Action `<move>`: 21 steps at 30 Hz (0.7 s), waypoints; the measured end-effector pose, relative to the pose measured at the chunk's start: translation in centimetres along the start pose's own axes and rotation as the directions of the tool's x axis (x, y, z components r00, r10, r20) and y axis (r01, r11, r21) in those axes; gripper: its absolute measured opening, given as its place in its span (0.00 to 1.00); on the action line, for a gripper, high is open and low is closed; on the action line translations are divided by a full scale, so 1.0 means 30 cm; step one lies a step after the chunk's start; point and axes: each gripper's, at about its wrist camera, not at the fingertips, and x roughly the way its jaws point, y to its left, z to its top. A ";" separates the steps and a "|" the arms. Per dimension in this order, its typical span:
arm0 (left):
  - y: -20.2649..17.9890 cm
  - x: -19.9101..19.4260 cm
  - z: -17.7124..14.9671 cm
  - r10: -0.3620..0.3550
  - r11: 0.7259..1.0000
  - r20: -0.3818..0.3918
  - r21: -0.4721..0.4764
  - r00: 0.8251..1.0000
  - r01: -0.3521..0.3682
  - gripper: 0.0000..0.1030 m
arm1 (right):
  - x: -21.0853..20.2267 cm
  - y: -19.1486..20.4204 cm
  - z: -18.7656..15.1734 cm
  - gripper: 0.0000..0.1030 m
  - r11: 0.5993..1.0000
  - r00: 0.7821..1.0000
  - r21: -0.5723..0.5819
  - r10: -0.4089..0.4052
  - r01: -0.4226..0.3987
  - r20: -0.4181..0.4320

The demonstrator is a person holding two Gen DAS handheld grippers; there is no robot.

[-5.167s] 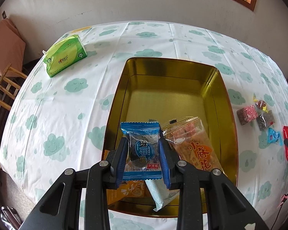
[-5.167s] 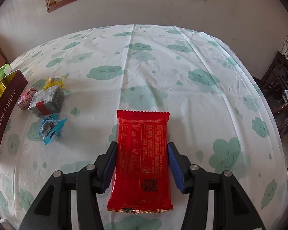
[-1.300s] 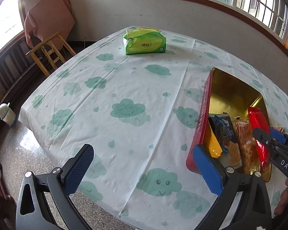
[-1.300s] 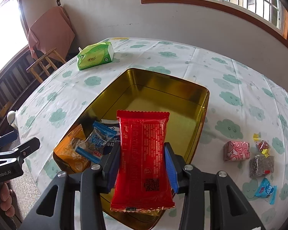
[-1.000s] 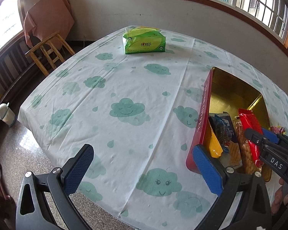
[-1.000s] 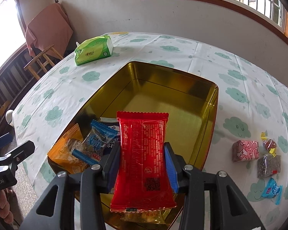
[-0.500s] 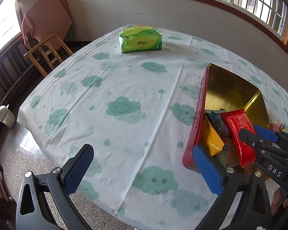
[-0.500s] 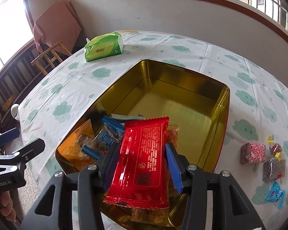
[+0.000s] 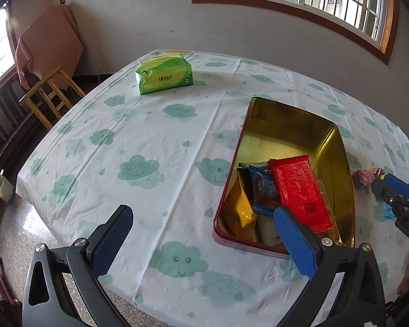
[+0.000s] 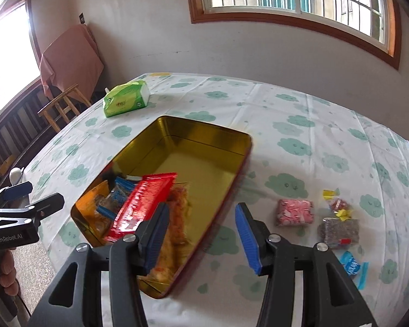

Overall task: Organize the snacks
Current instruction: 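Grasp the blue-and-white twist-wrapped candy with the right tool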

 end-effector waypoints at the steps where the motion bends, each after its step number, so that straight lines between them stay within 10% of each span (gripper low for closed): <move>1: -0.019 0.000 -0.002 -0.007 1.000 0.000 0.011 1.000 0.007 0.99 | -0.008 -0.047 -0.012 0.50 1.000 1.000 0.018 -0.022 0.022 -0.004; 10: -0.171 -0.002 -0.014 -0.068 0.993 0.000 0.096 0.998 0.067 0.99 | -0.071 -0.447 -0.172 0.50 0.956 0.979 0.214 -0.192 0.203 -0.074; 21: -0.331 0.010 -0.022 -0.108 0.977 -0.006 0.184 0.994 0.107 0.99 | -0.007 -0.507 -0.268 0.50 0.942 0.979 0.273 -0.168 0.195 -0.118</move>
